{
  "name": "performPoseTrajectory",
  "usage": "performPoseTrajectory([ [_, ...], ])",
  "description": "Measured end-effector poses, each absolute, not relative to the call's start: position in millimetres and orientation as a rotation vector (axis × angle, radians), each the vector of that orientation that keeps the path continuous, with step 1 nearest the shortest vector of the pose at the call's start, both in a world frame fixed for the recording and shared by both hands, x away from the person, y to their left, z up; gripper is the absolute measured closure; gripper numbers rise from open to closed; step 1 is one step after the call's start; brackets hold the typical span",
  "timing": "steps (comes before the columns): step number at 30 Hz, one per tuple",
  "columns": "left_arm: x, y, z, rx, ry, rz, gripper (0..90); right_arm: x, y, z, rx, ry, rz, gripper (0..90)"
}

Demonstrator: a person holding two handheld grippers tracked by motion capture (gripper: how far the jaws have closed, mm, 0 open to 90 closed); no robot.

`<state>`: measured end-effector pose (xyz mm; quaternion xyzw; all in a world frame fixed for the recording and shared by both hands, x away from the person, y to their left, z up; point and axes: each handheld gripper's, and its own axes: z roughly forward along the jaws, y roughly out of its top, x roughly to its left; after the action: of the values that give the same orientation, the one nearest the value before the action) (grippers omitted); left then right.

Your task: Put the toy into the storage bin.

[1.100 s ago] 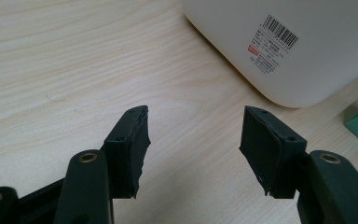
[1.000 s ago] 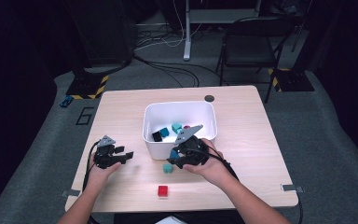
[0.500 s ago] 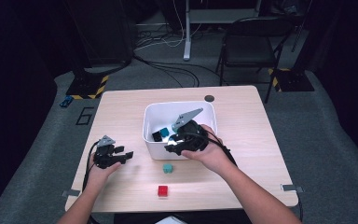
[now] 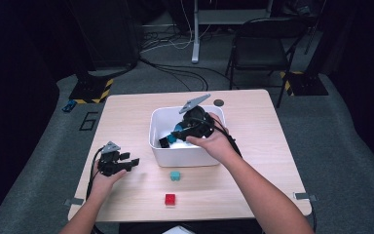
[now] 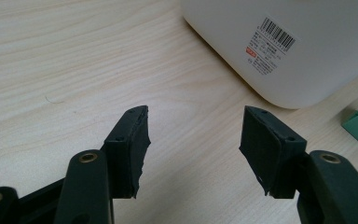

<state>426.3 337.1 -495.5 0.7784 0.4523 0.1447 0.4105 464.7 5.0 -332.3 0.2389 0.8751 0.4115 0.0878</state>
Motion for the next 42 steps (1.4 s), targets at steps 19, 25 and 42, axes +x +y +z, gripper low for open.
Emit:
performPoseTrajectory([
  [19,428,339,-497,1.946,1.138,0.366,41.4,528,38,-364,0.789,2.602,1.138,54.9],
  [25,429,339,-496,1.952,1.137,0.361,41.4,537,44,-375,0.81,2.62,1.102,54.8],
  [42,429,339,-496,1.948,1.138,0.358,41.4,530,42,-372,0.824,2.596,1.113,49.1],
])
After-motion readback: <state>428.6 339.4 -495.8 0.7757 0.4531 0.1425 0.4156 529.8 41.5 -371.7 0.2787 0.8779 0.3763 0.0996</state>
